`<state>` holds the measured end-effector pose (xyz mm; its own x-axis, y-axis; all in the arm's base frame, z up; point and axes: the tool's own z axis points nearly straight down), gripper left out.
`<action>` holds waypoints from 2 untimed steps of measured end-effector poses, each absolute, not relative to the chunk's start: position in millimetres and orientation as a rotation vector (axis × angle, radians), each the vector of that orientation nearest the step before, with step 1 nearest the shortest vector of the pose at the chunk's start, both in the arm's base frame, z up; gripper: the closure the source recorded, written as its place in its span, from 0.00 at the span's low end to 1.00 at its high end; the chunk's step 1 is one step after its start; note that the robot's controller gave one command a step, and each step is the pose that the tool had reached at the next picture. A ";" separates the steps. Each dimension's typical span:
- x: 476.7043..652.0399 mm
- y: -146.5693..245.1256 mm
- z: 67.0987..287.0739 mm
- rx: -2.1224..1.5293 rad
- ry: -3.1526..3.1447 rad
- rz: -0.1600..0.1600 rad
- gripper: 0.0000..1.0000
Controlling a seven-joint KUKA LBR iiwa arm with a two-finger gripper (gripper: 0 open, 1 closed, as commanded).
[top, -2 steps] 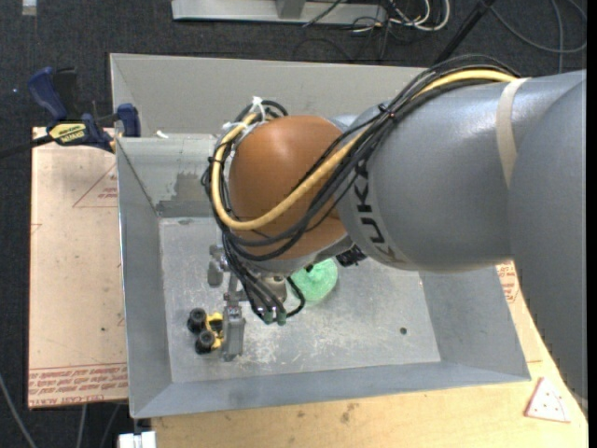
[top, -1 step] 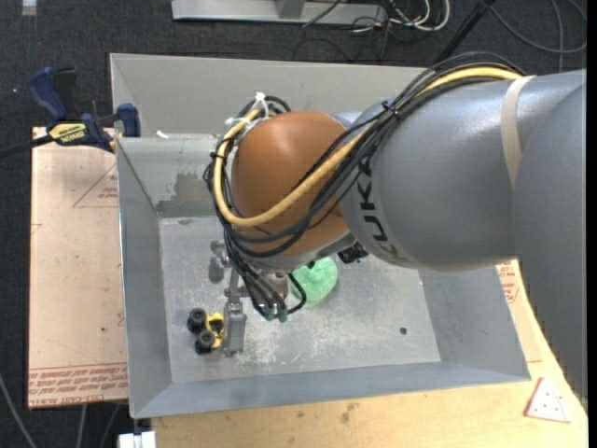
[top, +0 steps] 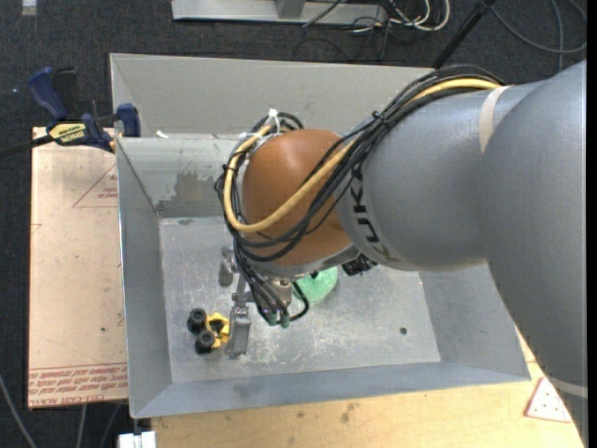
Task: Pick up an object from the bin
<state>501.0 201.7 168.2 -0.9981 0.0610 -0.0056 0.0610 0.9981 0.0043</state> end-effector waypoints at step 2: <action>517.1 203.3 94.2 0.413 3.114 0.002 0.00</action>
Offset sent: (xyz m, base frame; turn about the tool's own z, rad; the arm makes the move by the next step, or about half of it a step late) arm 0.0168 -0.0037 -0.0964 0.1480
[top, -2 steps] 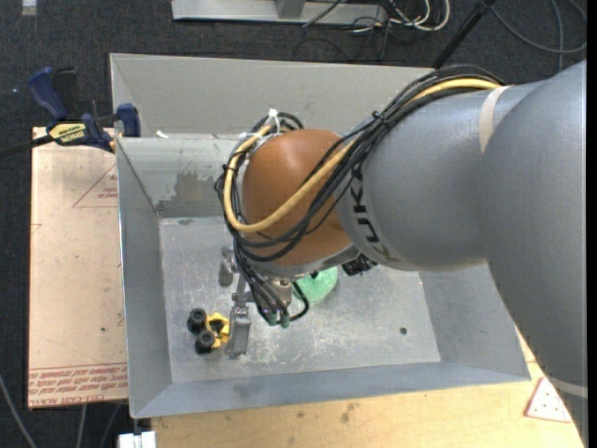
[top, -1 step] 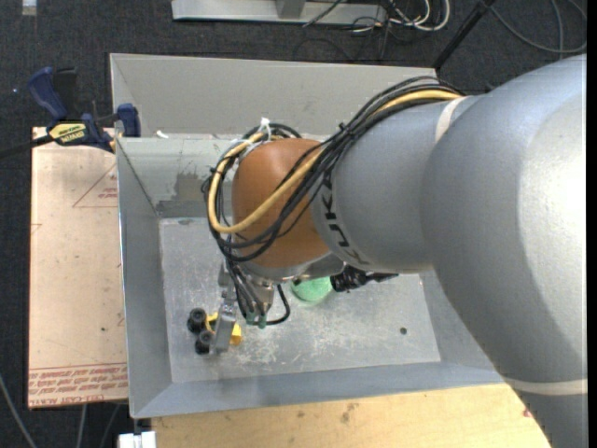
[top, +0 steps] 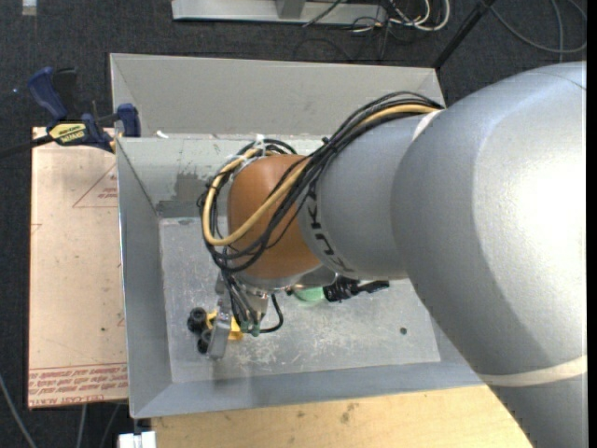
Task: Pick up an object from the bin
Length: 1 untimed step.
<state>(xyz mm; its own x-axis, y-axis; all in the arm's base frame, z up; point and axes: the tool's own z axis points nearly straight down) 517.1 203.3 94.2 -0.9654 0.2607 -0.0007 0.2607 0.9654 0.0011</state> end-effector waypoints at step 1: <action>514.2 210.1 81.5 0.552 3.093 0.002 1.00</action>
Offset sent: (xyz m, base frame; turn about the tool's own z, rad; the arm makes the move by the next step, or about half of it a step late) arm 0.0000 0.0000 0.0000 0.0000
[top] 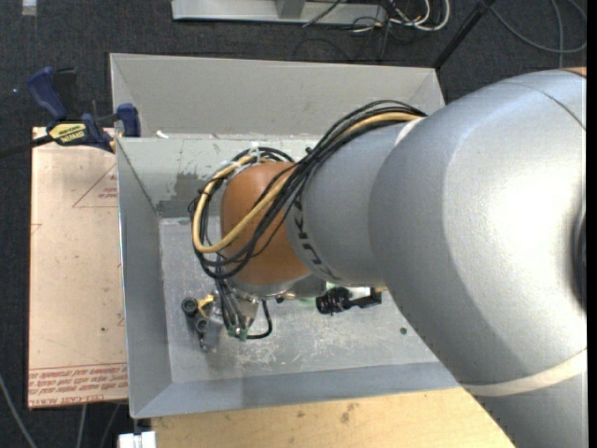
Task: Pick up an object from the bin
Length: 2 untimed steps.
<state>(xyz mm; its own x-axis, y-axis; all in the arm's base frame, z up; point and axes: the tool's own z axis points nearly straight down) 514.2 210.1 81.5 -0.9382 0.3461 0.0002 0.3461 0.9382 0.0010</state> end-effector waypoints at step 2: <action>499.4 220.4 137.7 -0.554 -3.086 0.006 1.00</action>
Offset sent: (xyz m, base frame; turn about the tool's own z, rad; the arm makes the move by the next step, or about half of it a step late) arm -0.0262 0.0208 0.1172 -0.0270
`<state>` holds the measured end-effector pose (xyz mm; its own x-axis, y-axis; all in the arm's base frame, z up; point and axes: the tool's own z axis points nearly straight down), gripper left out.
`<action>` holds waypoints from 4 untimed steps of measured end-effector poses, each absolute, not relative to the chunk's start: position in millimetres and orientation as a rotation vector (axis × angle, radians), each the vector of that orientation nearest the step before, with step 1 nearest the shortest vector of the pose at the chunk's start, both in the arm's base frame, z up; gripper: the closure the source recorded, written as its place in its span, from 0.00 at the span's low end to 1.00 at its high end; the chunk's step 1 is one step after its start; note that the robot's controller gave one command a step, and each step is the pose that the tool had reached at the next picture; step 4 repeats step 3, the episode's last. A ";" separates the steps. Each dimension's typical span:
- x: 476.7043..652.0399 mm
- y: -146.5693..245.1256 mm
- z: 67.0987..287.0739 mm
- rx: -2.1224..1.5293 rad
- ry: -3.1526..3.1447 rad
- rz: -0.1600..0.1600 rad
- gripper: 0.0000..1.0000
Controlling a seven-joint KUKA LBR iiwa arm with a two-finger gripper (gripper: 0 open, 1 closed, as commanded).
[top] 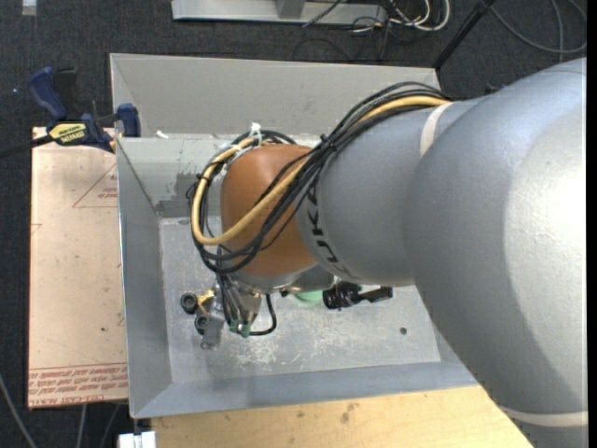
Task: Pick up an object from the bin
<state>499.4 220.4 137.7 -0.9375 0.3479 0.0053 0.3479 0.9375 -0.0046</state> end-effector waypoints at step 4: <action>524.0 222.2 227.7 -0.503 -3.109 -0.008 1.00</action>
Offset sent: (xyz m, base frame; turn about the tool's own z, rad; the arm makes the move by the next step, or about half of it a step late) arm 0.0027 -0.0153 0.1309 -0.0381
